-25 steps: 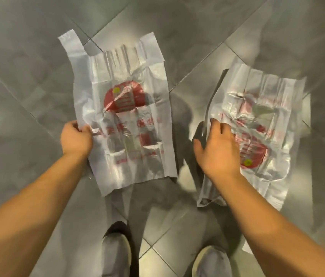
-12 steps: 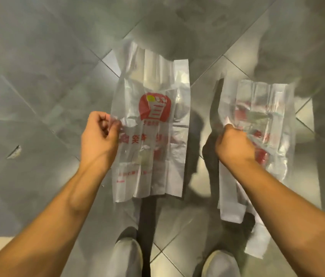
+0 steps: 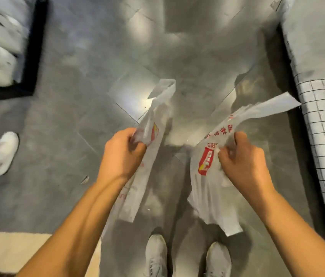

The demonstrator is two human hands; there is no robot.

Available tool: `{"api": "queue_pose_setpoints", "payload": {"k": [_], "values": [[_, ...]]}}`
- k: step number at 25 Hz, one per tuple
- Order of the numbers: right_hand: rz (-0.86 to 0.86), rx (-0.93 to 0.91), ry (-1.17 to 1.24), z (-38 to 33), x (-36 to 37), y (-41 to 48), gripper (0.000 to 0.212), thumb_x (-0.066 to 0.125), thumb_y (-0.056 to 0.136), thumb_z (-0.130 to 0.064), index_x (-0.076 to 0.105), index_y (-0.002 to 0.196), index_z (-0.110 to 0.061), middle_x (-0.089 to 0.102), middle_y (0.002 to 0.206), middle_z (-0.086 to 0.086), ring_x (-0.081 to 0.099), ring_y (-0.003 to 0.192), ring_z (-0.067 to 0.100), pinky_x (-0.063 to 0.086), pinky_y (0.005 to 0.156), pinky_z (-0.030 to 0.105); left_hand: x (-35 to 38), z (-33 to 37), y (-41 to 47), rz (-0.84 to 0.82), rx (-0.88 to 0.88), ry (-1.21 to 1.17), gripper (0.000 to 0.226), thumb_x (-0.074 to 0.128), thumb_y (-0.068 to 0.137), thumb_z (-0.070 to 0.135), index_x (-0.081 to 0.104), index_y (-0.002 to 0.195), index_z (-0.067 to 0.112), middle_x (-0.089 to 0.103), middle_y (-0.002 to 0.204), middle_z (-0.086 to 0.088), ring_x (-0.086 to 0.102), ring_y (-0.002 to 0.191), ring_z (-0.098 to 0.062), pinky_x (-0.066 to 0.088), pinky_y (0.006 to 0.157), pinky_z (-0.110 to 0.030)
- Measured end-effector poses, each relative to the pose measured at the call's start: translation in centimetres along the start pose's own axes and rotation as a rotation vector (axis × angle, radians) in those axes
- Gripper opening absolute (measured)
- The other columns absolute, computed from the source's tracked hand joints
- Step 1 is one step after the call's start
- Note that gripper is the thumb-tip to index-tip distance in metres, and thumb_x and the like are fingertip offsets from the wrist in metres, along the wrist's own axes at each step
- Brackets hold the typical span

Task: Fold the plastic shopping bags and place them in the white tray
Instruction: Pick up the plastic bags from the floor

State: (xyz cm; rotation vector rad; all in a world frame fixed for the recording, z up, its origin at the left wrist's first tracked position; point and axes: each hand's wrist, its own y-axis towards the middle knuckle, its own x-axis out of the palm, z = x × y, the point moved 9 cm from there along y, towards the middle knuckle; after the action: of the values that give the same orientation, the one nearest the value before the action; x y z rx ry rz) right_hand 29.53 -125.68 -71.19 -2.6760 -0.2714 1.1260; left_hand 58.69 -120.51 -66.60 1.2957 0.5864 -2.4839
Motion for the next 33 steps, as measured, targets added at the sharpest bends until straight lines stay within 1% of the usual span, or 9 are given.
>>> {"api": "queue_pose_setpoints", "payload": {"k": [3,7,10,16,21,25,29,31,33], "values": [[0.048,-0.046,0.041,-6.3,-6.8,-2.7,0.023,0.059,0.093,-0.022,0.04,0.082,-0.024,0.063,0.072,-0.005,0.063,0.06,0.016,0.047,0.049,0.026,-7.0,6.2,-2.1,0.013,0.094,0.074,0.011,0.053,0.089,0.024,0.061,0.082,0.02,0.061,0.078,0.001,0.055,0.077,-0.021,0.046,0.065,-0.04],[0.089,-0.087,0.07,-14.2,-16.1,-6.4,0.015,0.055,0.091,-0.025,0.04,0.087,-0.025,0.061,0.066,0.002,0.063,0.066,0.028,0.054,0.065,0.044,-17.1,14.7,-6.1,0.121,0.197,0.147,0.018,0.054,0.093,0.031,0.056,0.076,0.028,0.058,0.079,0.005,0.053,0.077,-0.018,0.042,0.061,-0.034],[0.086,-0.108,0.09,-19.4,-22.2,-9.5,0.014,0.052,0.09,-0.033,0.047,0.098,-0.023,0.064,0.071,0.002,0.065,0.066,0.028,0.056,0.067,0.045,-23.6,19.2,-9.1,0.187,0.199,0.21,0.014,0.054,0.095,0.032,0.061,0.085,0.025,0.062,0.081,0.005,0.056,0.08,-0.023,0.046,0.063,-0.036],[0.246,-0.239,0.013,-28.4,-34.7,-17.9,0.016,0.057,0.09,-0.033,0.048,0.096,-0.021,0.063,0.068,-0.001,0.061,0.067,0.028,0.053,0.063,0.042,-34.5,26.7,-16.3,0.199,0.233,0.255,0.013,0.05,0.096,0.032,0.059,0.095,0.023,0.068,0.088,-0.005,0.06,0.088,-0.034,0.046,0.064,-0.037],[0.319,-0.243,0.069,-29.3,-39.5,-23.2,0.017,0.059,0.088,-0.035,0.05,0.095,-0.024,0.067,0.076,-0.001,0.062,0.074,0.032,0.053,0.064,0.044,-39.2,29.7,-21.5,0.222,0.257,0.269,0.01,0.052,0.091,0.025,0.048,0.083,0.03,0.062,0.082,0.013,0.055,0.078,-0.02,0.032,0.053,-0.029],[0.383,-0.26,0.087,-28.9,-42.8,-26.1,0.016,0.061,0.09,-0.033,0.051,0.098,-0.024,0.066,0.075,0.001,0.06,0.072,0.029,0.051,0.062,0.041,-39.8,34.5,-23.6,0.234,0.348,0.266,0.011,0.051,0.09,0.02,0.051,0.088,0.031,0.057,0.075,0.01,0.053,0.074,-0.022,0.029,0.051,-0.026],[0.448,-0.193,0.089,-26.3,-46.8,-28.9,0.015,0.062,0.09,-0.034,0.052,0.098,-0.024,0.064,0.072,-0.002,0.06,0.068,0.023,0.051,0.061,0.039,-38.0,40.1,-25.2,0.191,0.534,0.24,0.026,0.051,0.088,0.016,0.05,0.079,0.04,0.056,0.071,0.011,0.058,0.08,-0.022,0.031,0.053,-0.028],[0.508,-0.144,0.119,-24.4,-48.9,-30.8,0.013,0.063,0.09,-0.033,0.054,0.095,-0.024,0.064,0.072,-0.003,0.06,0.068,0.017,0.051,0.064,0.037,-36.8,43.0,-26.0,0.157,0.62,0.203,0.025,0.052,0.09,0.018,0.062,0.095,0.04,0.065,0.083,0.012,0.061,0.088,-0.022,0.036,0.058,-0.03],[0.578,-0.082,0.14,-22.5,-50.6,-33.1,0.011,0.062,0.09,-0.032,0.057,0.094,-0.024,0.067,0.076,-0.005,0.062,0.069,0.01,0.052,0.066,0.036,-35.1,45.7,-27.0,0.104,0.724,0.187,0.031,0.052,0.091,0.021,0.063,0.111,0.041,0.069,0.096,0.011,0.063,0.093,-0.021,0.046,0.067,-0.034]]}}
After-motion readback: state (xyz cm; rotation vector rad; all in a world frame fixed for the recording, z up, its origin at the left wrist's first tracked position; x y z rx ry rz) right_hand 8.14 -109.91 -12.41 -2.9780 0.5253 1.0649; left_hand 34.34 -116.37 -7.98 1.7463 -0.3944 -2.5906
